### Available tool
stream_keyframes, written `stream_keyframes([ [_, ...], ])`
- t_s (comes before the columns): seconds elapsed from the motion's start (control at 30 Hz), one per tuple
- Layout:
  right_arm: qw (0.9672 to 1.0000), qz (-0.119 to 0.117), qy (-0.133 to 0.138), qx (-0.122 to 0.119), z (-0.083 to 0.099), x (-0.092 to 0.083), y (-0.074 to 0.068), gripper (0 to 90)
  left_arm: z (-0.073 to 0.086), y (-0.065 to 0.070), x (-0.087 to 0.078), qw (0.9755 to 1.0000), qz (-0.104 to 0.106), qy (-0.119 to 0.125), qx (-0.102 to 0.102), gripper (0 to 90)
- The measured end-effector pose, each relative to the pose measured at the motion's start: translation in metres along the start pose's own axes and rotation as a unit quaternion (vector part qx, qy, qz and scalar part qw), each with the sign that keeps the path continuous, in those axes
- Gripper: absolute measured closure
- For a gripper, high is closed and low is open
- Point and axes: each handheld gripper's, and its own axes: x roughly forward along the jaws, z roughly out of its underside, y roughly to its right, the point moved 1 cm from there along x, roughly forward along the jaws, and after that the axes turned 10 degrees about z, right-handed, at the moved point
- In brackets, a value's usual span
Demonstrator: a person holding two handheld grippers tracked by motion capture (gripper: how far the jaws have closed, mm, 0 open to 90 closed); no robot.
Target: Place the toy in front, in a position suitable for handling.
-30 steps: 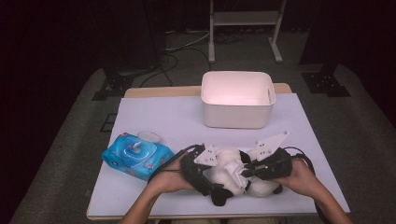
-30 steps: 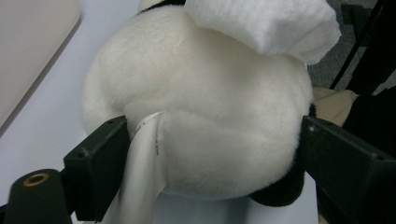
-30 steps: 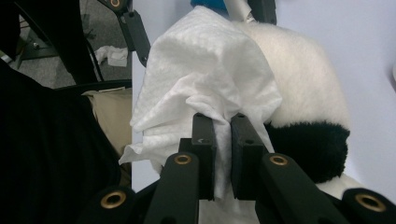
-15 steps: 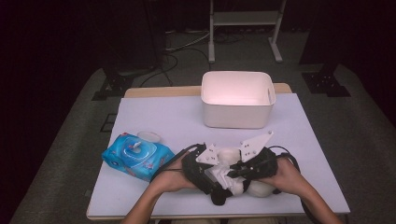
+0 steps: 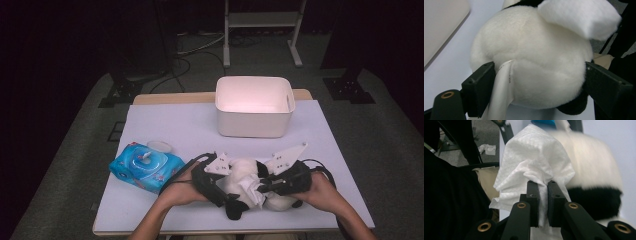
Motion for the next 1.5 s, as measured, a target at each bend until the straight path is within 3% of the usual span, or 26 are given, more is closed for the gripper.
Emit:
stream_keyframes([
  [0.13, 0.9999, 0.012, -0.003, 0.009, 0.001, -0.005, 0.004, 81.0, -0.002, 0.0, 0.003, 1.0, 0.002, -0.005, 0.001, 13.7],
  [0.33, 0.9998, 0.014, 0.001, -0.015, -0.022, 0.005, 0.007, 81.0, -0.003, 0.002, 0.004, 0.9999, -0.001, -0.012, 0.004, 13.7],
  [0.5, 0.9997, 0.015, 0.002, -0.019, -0.034, 0.008, 0.019, 80.9, -0.001, 0.003, 0.004, 0.9999, -0.001, -0.01, 0.005, 13.8],
  [0.7, 0.9994, 0.03, -0.017, 0.011, -0.018, 0.002, 0.036, 80.6, 0.001, 0.002, 0.002, 0.9999, 0.001, -0.012, 0.009, 14.2],
  [0.8, 0.9993, 0.024, -0.019, 0.024, -0.006, 0.0, 0.039, 80.7, 0.0, 0.002, 0.0, 1.0, 0.006, -0.007, 0.002, 14.2],
  [0.97, 0.9994, 0.023, -0.017, 0.02, -0.001, 0.0, 0.027, 81.2, -0.004, 0.004, -0.009, 0.9999, 0.011, 0.005, 0.0, 14.1],
  [1.13, 0.9996, 0.021, -0.017, 0.013, -0.002, -0.003, 0.013, 81.3, -0.013, 0.003, -0.018, 0.9998, 0.0, 0.019, 0.001, 13.9],
  [1.37, 0.9998, 0.002, -0.005, 0.018, 0.008, -0.012, 0.004, 81.2, -0.017, 0.005, -0.004, 0.9993, 0.035, 0.013, 0.002, 16.5],
  [1.5, 0.9999, 0.005, -0.007, 0.011, 0.002, -0.015, 0.004, 81.3, -0.019, 0.007, -0.002, 0.9993, 0.036, 0.011, 0.001, 17.2],
])
